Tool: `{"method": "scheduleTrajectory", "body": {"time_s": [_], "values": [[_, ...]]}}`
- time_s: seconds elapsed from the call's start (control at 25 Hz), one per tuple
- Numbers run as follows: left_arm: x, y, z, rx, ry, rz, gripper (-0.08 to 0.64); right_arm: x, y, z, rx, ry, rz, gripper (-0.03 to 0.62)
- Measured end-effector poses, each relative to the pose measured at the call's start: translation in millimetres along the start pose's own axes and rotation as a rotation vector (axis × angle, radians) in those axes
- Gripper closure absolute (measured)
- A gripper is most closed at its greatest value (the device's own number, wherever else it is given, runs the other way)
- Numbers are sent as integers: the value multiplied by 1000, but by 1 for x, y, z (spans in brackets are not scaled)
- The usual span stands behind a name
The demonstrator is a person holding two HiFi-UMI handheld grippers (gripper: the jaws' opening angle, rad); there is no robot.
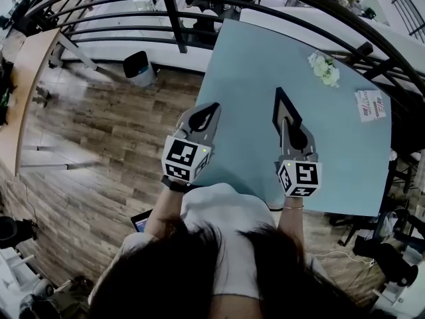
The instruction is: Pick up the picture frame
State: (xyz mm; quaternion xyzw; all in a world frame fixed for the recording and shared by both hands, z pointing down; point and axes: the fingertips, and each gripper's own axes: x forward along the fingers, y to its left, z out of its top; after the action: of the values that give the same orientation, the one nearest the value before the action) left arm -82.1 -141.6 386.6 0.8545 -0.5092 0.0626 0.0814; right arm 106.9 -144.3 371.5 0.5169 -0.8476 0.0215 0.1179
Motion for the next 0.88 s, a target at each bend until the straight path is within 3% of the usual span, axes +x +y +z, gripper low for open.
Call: {"method": "scheduleTrajectory", "body": {"time_s": [0.88], "values": [[11,-1,-9,-26,6,-37,503,7,-2,-5,17,27,20,580]]}}
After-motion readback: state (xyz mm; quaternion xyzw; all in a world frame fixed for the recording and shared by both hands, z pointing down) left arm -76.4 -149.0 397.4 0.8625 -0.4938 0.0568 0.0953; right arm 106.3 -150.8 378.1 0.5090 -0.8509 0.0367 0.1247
